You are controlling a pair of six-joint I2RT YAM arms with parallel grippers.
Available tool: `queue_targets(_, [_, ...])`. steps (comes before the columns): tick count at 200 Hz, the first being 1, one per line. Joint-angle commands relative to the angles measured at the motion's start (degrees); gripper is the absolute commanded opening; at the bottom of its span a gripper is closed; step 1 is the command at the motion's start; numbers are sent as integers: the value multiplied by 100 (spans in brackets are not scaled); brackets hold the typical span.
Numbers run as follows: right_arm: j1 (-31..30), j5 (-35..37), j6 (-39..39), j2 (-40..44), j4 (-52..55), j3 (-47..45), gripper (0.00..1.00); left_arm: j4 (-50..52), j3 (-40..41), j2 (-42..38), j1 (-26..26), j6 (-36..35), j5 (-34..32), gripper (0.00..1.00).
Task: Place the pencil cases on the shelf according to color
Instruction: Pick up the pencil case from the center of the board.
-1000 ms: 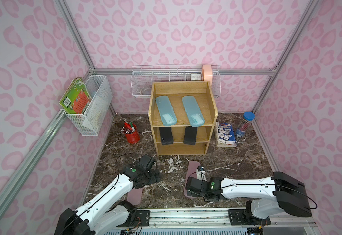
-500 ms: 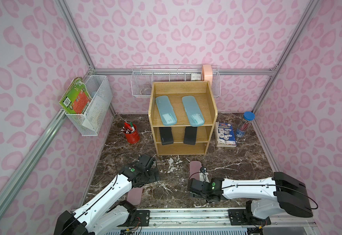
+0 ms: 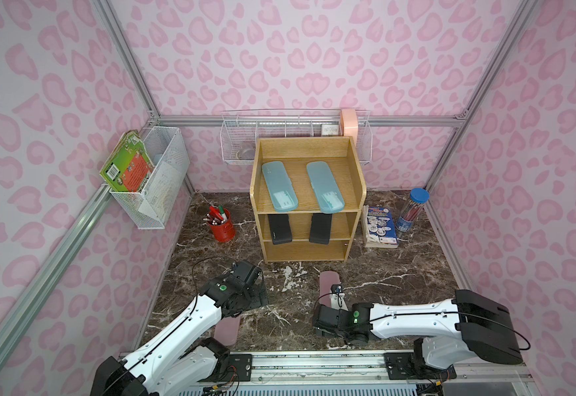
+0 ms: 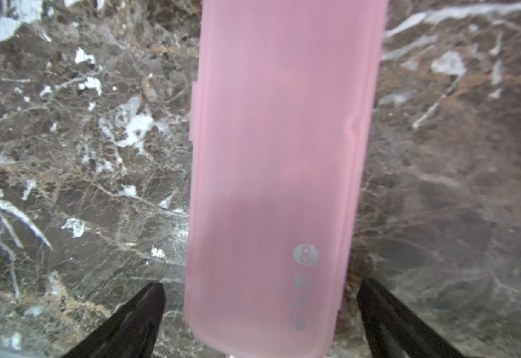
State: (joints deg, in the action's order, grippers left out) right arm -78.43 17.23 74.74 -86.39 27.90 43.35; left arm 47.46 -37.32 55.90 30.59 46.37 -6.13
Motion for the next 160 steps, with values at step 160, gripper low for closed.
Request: queue_targets(160, [-439,1734,-125,672,-57,-101,63,-81,67,51,-34,87,-295,99])
